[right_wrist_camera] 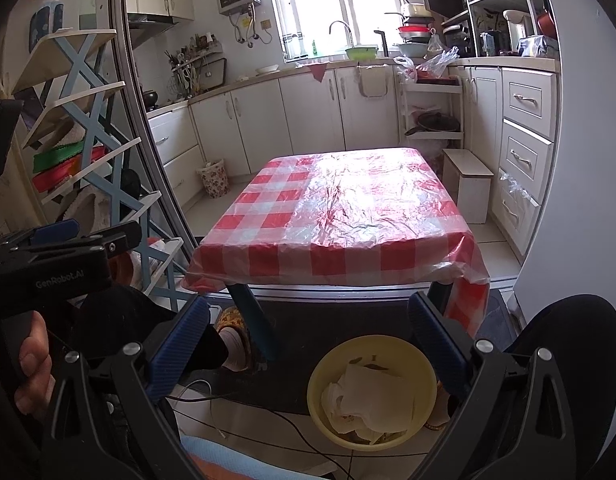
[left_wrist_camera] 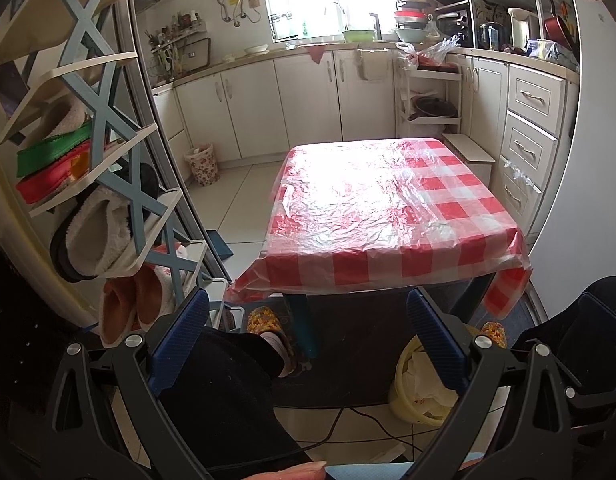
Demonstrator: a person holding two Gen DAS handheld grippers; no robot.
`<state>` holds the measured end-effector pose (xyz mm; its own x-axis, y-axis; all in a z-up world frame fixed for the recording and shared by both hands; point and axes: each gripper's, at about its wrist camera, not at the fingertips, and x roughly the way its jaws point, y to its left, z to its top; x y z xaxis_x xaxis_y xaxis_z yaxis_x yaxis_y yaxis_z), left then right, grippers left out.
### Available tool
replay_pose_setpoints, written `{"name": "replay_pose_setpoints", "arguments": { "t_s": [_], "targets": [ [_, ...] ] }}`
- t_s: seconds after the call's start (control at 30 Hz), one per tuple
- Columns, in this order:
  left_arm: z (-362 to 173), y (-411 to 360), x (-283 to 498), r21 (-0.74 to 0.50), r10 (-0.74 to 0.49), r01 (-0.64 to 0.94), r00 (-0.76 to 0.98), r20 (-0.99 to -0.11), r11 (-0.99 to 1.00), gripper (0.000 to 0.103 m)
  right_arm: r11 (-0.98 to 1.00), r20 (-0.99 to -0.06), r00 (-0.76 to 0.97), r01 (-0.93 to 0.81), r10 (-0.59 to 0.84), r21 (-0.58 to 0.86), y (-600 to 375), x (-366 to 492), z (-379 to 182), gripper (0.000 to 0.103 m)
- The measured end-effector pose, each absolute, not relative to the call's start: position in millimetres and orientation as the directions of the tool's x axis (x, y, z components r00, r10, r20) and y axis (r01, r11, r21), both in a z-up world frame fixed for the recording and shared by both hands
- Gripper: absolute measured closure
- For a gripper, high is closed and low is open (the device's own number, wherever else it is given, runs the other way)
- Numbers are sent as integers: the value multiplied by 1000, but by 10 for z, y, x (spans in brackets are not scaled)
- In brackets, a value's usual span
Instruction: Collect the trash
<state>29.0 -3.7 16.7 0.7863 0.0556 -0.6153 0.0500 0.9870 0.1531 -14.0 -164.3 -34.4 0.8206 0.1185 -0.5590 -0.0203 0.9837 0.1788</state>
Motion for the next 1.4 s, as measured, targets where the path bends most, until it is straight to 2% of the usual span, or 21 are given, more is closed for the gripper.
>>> {"name": "replay_pose_setpoints", "arguments": {
  "t_s": [0.73, 0.93, 1.2, 1.4],
  "targets": [
    [148, -8, 334, 143, 52, 50, 772, -634, 988, 8, 983, -568, 814, -17, 121, 184, -1649, -131, -366, 7],
    [67, 83, 361, 40, -33, 81, 735, -677, 996, 8, 982, -570, 813, -16, 122, 187, -1649, -133, -373, 7],
    [155, 41, 230, 90, 7, 57, 807, -590, 994, 8, 982, -571, 812, -16, 122, 187, -1647, -129, -376, 7],
    [204, -8, 210, 124, 34, 45, 823, -567, 991, 8, 983, -571, 812, -20, 124, 185, -1629, -134, -385, 7]
  ]
}}
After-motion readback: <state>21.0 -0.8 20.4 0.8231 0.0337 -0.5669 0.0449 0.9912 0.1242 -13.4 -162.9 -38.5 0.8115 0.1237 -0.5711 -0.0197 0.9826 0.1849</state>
